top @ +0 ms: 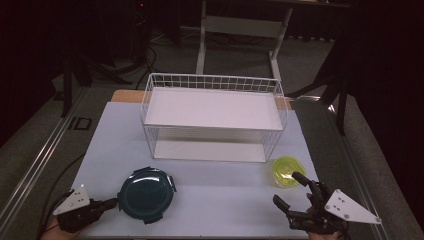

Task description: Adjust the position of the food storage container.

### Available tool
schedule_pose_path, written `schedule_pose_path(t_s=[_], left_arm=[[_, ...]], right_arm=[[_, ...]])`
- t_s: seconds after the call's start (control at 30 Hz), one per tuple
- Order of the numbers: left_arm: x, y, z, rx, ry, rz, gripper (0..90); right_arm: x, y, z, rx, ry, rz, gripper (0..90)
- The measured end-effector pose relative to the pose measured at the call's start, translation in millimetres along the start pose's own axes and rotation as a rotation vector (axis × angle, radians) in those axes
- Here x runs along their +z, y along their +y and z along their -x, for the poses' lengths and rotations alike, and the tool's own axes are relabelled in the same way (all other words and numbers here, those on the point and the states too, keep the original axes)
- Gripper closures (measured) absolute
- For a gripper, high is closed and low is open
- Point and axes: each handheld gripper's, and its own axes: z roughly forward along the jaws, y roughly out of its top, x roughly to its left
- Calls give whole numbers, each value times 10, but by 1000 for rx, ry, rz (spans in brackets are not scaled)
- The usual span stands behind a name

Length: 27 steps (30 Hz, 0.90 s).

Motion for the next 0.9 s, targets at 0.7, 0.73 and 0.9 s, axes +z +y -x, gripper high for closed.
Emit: schedule_pose_path(t_s=[0.7,0.73,0.9], left_arm=[[210,315,85,48,-38,18,900],[241,339,88,51,-39,16,900],[369,425,83,54,-57,14,900]], right_arm=[[12,-6,-8,-1,10,-4,132],[11,-7,-6,0,9,-4,132],[14,-16,0,4,11,-4,132]])
